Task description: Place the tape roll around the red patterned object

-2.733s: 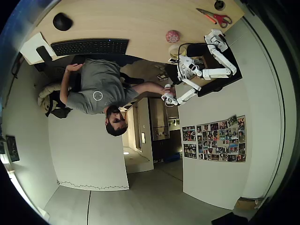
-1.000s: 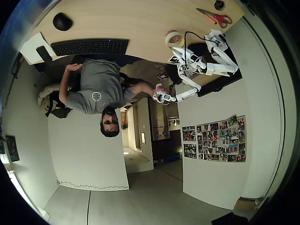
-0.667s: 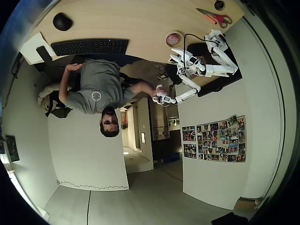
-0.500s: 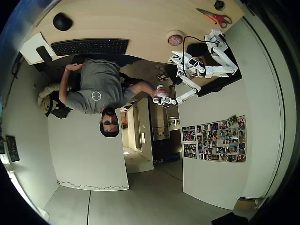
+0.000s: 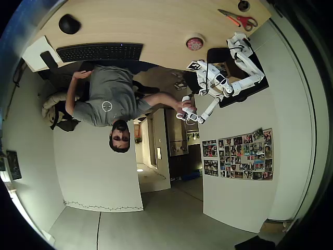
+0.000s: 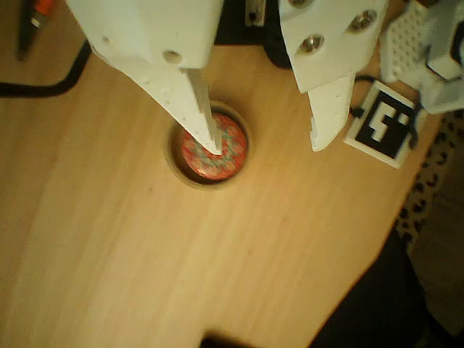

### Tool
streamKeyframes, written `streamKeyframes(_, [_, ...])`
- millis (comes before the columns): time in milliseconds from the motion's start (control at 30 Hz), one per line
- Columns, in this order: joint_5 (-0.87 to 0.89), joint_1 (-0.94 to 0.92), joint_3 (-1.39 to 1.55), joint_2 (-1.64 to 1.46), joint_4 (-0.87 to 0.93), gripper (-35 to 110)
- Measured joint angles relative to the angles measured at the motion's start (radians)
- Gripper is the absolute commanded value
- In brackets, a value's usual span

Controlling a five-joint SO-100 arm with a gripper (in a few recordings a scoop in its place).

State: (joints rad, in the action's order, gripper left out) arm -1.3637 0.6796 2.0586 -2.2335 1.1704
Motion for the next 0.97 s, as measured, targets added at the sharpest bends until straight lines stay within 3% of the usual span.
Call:
streamKeyframes(433, [-0.040, 0.034, -0.023, 0.101, 0.112, 34])
streamKeyframes(967, [-0.060, 0.021, 0.012, 0.048, 0.110, 33])
